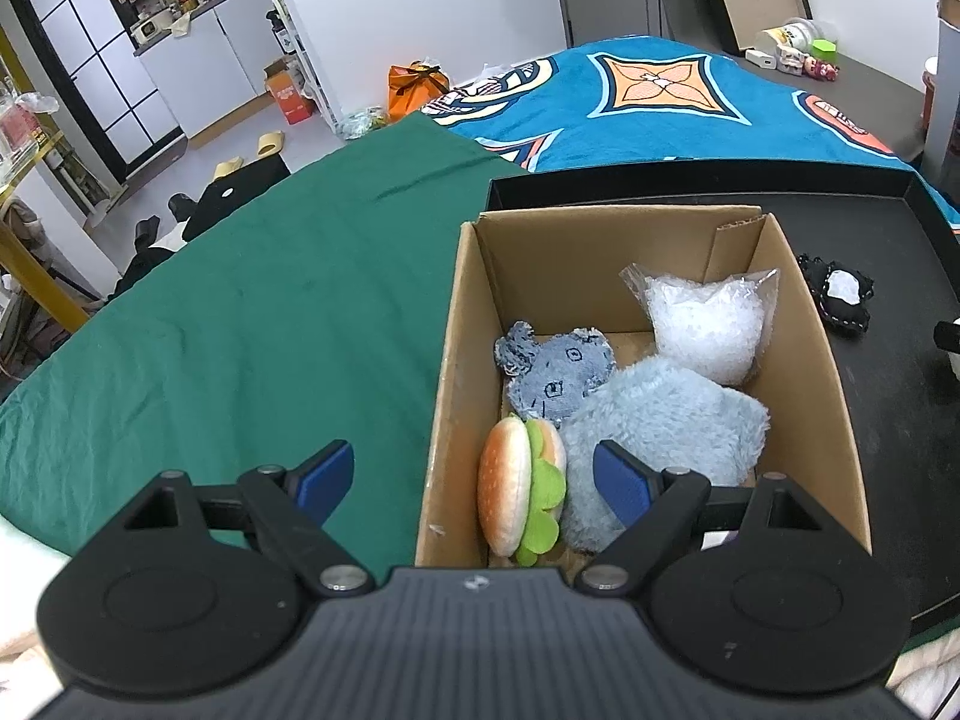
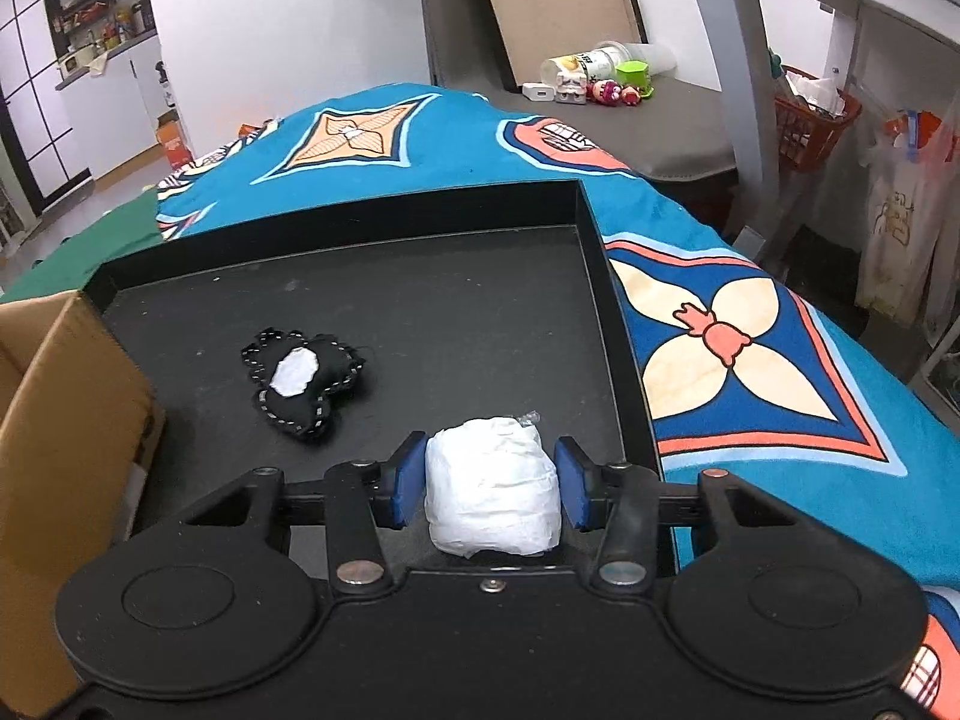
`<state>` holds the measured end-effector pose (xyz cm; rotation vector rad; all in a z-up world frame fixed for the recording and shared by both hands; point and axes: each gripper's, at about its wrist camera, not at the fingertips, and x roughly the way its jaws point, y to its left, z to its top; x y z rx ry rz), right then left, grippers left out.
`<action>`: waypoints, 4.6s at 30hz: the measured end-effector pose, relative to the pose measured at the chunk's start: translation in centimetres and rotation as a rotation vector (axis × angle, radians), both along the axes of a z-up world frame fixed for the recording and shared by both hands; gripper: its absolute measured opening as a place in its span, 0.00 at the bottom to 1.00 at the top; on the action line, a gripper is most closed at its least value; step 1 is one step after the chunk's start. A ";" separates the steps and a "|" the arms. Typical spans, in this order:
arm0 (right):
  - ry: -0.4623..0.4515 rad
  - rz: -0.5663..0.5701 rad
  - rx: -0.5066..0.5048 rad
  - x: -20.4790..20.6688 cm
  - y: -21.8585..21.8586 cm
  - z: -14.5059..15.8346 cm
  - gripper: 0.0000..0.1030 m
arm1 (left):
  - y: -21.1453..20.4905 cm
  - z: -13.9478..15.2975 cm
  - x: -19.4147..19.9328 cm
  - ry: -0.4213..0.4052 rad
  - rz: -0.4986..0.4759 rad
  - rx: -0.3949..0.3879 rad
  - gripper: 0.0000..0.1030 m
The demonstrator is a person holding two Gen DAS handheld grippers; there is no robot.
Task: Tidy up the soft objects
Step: 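Lift the white cotton ball with the right gripper toward the box, then open the right gripper to drop the cotton ball into the box, then move the right gripper to the black-and-white plush keychain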
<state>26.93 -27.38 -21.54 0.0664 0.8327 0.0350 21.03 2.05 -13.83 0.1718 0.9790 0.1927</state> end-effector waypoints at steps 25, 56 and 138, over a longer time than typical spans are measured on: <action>-0.063 0.065 0.026 -4.1 3.7 5.6 0.43 | 1.6 0.5 -1.7 0.002 0.003 -0.048 0.83; -0.089 0.254 0.003 -7.8 14.2 10.5 0.44 | 3.7 1.4 -4.1 -0.032 -0.067 -0.158 0.57; -0.019 0.149 0.025 -3.4 7.2 4.4 0.75 | 1.5 0.2 -1.7 -0.009 -0.011 -0.013 0.63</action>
